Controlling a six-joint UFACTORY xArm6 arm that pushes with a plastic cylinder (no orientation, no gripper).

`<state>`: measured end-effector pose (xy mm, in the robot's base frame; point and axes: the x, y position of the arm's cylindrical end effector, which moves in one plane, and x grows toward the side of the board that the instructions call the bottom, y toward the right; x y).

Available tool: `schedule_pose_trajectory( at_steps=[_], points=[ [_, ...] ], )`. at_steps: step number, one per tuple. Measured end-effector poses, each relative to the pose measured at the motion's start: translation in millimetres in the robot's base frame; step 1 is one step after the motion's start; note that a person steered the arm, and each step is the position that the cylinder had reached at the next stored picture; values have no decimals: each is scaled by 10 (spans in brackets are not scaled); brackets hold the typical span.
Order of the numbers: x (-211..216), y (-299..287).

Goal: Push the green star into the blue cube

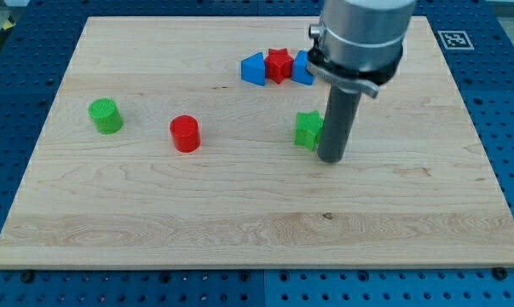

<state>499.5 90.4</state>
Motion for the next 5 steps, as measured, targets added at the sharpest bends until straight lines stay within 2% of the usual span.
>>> schedule_pose_trajectory(
  at_steps=[1, 3, 4, 5],
  points=[
    [-38, -104],
    [-661, -295],
    [-434, -459],
    [-473, -788]
  ],
)
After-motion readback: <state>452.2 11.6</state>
